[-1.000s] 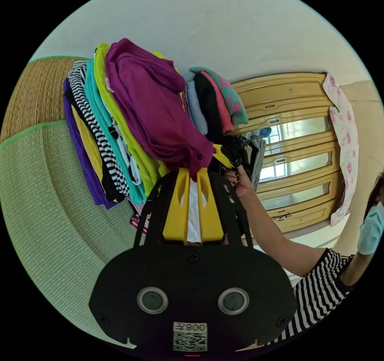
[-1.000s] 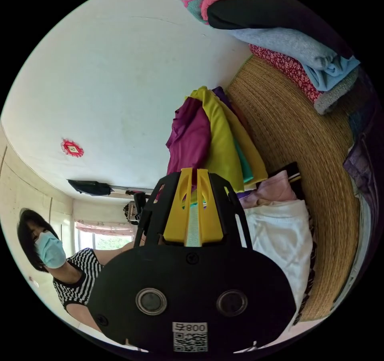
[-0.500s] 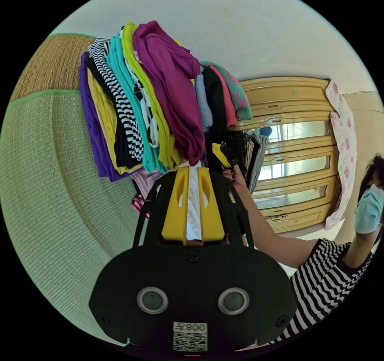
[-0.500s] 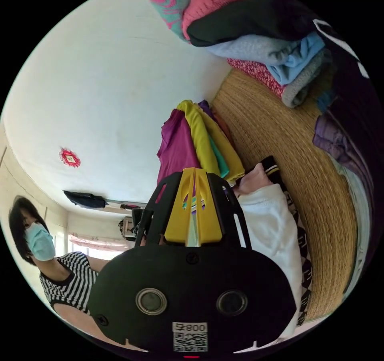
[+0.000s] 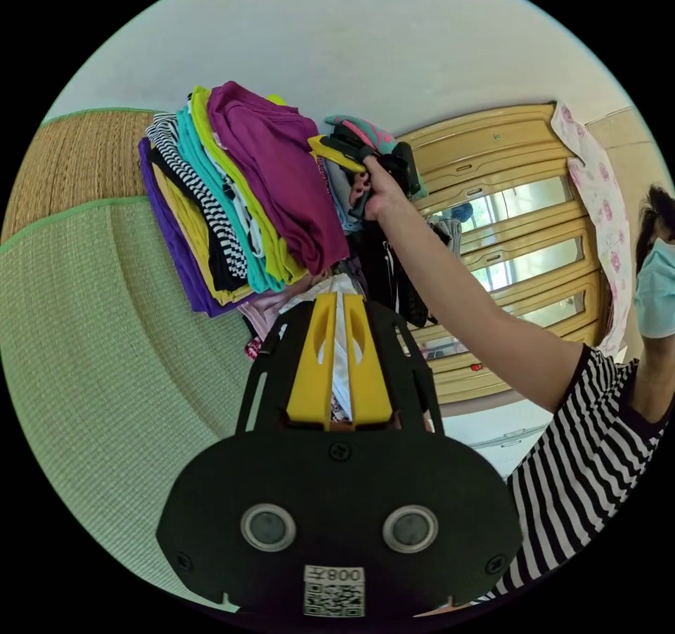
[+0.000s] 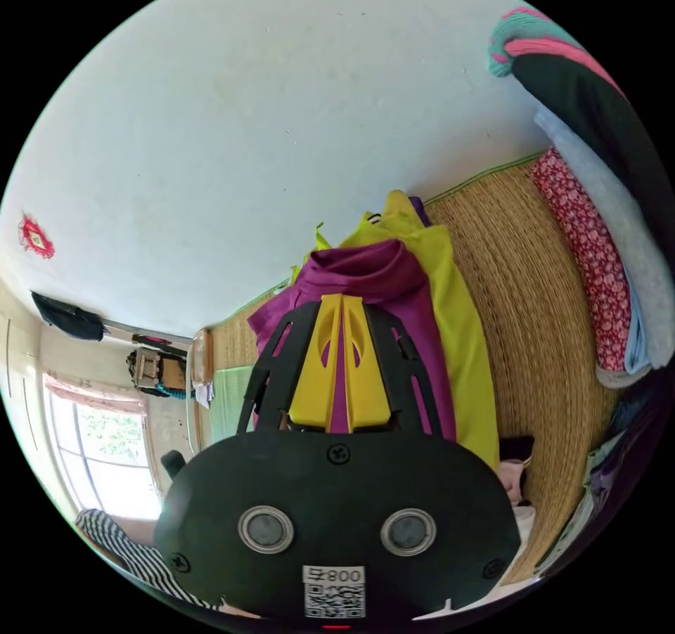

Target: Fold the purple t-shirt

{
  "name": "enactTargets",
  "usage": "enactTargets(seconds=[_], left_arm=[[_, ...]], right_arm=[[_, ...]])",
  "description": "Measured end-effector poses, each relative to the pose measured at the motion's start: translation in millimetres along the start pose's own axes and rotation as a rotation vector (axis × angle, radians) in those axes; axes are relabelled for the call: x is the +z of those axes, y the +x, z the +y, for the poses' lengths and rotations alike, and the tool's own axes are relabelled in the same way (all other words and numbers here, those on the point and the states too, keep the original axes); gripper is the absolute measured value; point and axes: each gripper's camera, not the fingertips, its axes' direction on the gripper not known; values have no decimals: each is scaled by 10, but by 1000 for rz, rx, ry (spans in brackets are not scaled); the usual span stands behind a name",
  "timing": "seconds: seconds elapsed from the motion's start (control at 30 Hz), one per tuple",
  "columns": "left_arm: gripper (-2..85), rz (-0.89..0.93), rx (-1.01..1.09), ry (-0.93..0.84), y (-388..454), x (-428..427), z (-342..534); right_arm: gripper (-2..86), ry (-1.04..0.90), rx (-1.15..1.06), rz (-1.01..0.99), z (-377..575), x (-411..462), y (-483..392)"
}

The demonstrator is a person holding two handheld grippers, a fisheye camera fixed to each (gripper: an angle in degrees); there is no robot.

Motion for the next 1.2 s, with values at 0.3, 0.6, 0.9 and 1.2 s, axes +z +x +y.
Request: enactTargets(seconds=[0.3,0.6,0.9,1.2], left_arm=[[12,-17,-59,64,-191,-34,51],[4,-63,74,95,-69,236,-488],[1,-138,81,54,-86,508,-614],[1,-424,83,-192,-129,487,578]], right_arm=[[0,-55,-18,102,-229,321,-390],[0,119,-212,35,1126,-433,-819],[0,46,-229,-2,2423,79,-1134],[2,230,-138,242,3828,-666,-1190]])
